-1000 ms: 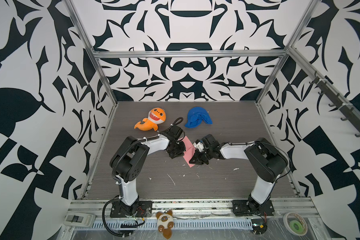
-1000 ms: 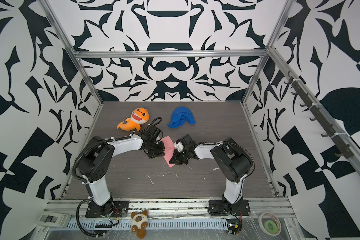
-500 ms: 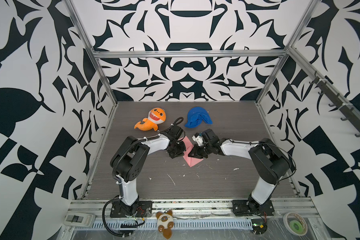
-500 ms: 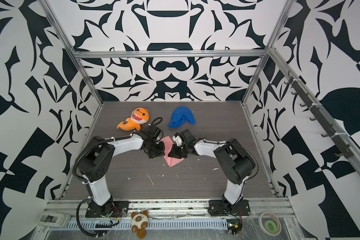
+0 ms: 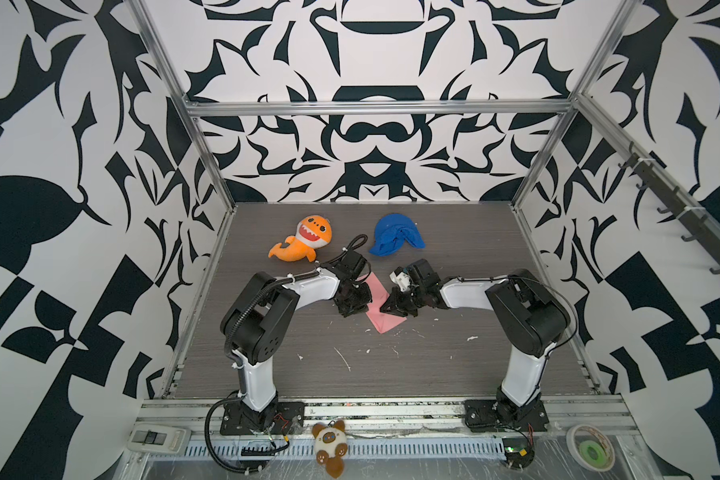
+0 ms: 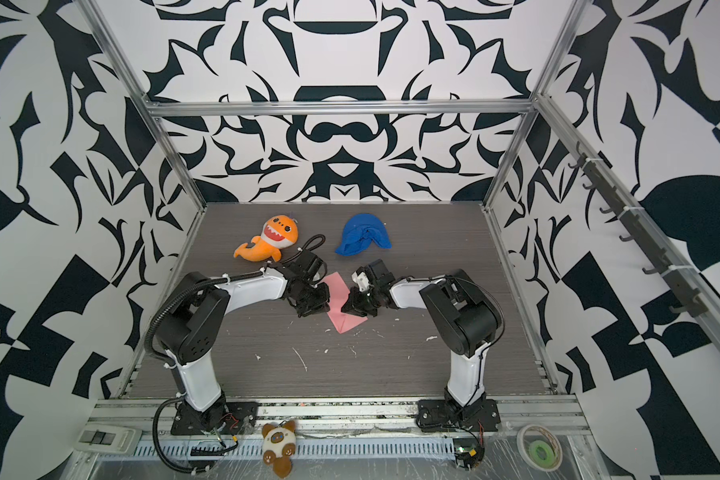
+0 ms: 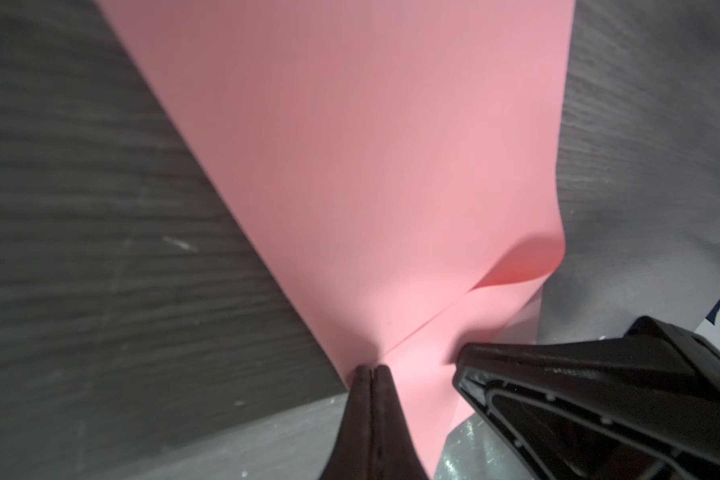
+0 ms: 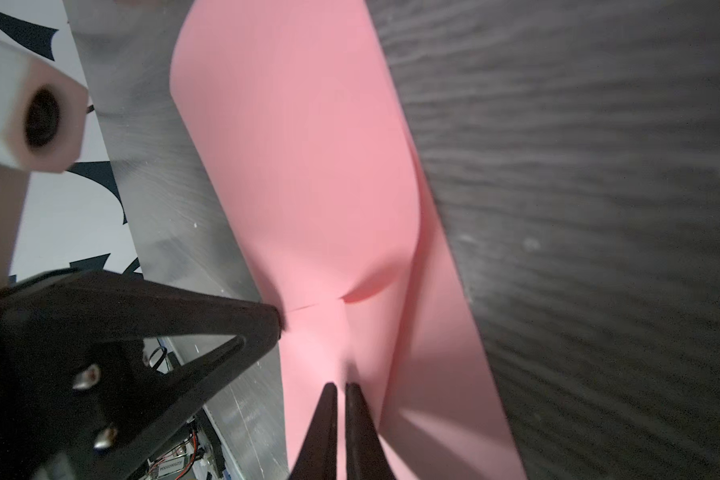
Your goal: Fold a paper plane with a square sheet of paper (pick it up from the middle)
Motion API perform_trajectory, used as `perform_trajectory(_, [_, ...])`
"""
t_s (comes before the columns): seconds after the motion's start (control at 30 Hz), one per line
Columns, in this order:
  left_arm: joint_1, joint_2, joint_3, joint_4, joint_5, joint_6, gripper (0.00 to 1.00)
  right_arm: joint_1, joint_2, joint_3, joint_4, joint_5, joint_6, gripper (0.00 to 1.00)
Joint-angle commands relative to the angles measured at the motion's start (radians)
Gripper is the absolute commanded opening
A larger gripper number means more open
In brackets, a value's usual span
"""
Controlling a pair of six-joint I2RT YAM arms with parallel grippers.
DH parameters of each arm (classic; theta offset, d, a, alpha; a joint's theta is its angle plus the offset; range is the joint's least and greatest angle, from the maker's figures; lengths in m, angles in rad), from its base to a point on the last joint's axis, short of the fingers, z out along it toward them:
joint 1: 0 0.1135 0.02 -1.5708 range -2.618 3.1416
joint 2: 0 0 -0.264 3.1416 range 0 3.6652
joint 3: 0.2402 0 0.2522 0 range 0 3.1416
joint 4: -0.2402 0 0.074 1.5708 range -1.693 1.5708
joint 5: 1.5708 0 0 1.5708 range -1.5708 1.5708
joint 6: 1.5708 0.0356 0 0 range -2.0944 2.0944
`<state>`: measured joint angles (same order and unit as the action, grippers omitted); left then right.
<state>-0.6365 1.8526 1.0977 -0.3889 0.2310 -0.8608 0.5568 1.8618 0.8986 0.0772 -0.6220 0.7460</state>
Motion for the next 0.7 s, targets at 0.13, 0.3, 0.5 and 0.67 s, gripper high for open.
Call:
perform_trajectory(0.13, [-0.003, 0.042, 0.009, -0.078, -0.078, 0.025, 0.00, -0.003, -0.006, -0.045, -0.011, 0.032, 0.030, 0.11])
perform_trajectory(0.3, [-0.003, 0.006, 0.066, -0.079, -0.063, 0.054, 0.00, -0.006, -0.005, -0.066, -0.007, 0.064, 0.076, 0.10])
perform_trajectory(0.5, [-0.005, -0.082, 0.069, -0.004, -0.019, 0.008, 0.09, -0.005, -0.019, -0.111, 0.081, 0.094, 0.183, 0.10])
perform_trajectory(0.67, [-0.043, -0.135, -0.027, 0.096, 0.013, -0.104, 0.08, -0.005, -0.039, -0.127, 0.088, 0.113, 0.208, 0.09])
